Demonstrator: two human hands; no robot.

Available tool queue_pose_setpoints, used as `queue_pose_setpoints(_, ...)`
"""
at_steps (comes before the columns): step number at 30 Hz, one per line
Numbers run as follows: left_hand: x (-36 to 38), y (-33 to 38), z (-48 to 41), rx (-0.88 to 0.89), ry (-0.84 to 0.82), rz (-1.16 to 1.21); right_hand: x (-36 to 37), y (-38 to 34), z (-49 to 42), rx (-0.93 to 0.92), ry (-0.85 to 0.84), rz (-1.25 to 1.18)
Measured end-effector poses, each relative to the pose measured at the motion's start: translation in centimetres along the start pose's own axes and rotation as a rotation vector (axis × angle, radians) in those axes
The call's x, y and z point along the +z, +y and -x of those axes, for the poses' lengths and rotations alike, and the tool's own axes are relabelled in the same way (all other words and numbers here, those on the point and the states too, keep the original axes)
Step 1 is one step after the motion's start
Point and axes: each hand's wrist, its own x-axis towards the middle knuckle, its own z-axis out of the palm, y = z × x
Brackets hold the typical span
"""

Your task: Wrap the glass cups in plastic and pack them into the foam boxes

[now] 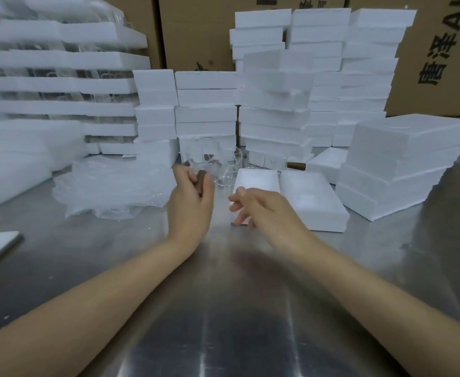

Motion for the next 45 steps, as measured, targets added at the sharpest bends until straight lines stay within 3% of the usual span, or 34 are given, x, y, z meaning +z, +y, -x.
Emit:
queue_pose_setpoints(5,-2.4,3.1,3.1,0.368,-0.233,-0.250,2.1,0.4,0.9,0.057,-0.133,-0.497)
queue_pose_setpoints(9,-3.6,2.8,1.0,0.702,-0.348,-0.220,1.8,0.0,0.2,0.152,-0.018,-0.821)
queue_pose_setpoints(10,-4.0,2.1,0.0,0.674,-0.296,-0.247,1.4,0.0,-0.1,0.167,0.035,-0.850)
queue_pose_setpoints(12,-4.7,-0.3,-2.1,0.438,-0.135,-0.371,0.6,-0.1,-0.6,0.185,0.101,-0.869)
queue_pose_setpoints(14,-5.6,-3.5,-4.0,0.218,-0.075,-0.607,0.0,0.1,-0.8,0.194,0.141,-0.860)
queue_pose_setpoints(16,-6.9,-6.6,-5.2,0.081,-0.189,-0.868,-0.3,0.3,-1.0,0.193,0.173,-0.806)
queue_pose_setpoints(18,-7.9,-8.3,-5.8,-0.014,-0.284,-0.940,-0.4,0.5,-1.1,0.192,0.186,-0.727)
queue_pose_setpoints(21,-8.0,-8.3,-6.1,-0.081,-0.263,-0.817,-0.2,0.8,-1.2,0.202,0.190,-0.660)
queue_pose_setpoints(25,-7.6,-5.5,-5.6,-0.067,-0.054,-0.757,-0.1,1.1,-1.2,0.188,0.180,-0.566)
queue_pose_setpoints(28,-7.6,-2.5,-5.1,0.010,0.095,-0.568,-0.3,1.0,-1.2,0.127,0.180,-0.493)
queue_pose_setpoints(31,-6.7,0.0,-4.1,0.082,0.037,-0.242,-0.6,0.5,-1.1,0.105,0.164,-0.497)
queue_pose_setpoints(34,-5.6,1.3,-2.8,-0.001,-0.105,0.032,-0.7,0.0,-0.8,0.137,0.157,-0.472)
queue_pose_setpoints(40,-4.5,1.5,-1.7,-0.269,-0.208,0.162,-0.6,0.3,-0.5,0.077,0.144,-0.428)
queue_pose_setpoints(45,-4.3,2.4,-1.3,-0.181,-0.177,0.166,-0.6,0.2,-0.5,0.140,0.001,-0.407)
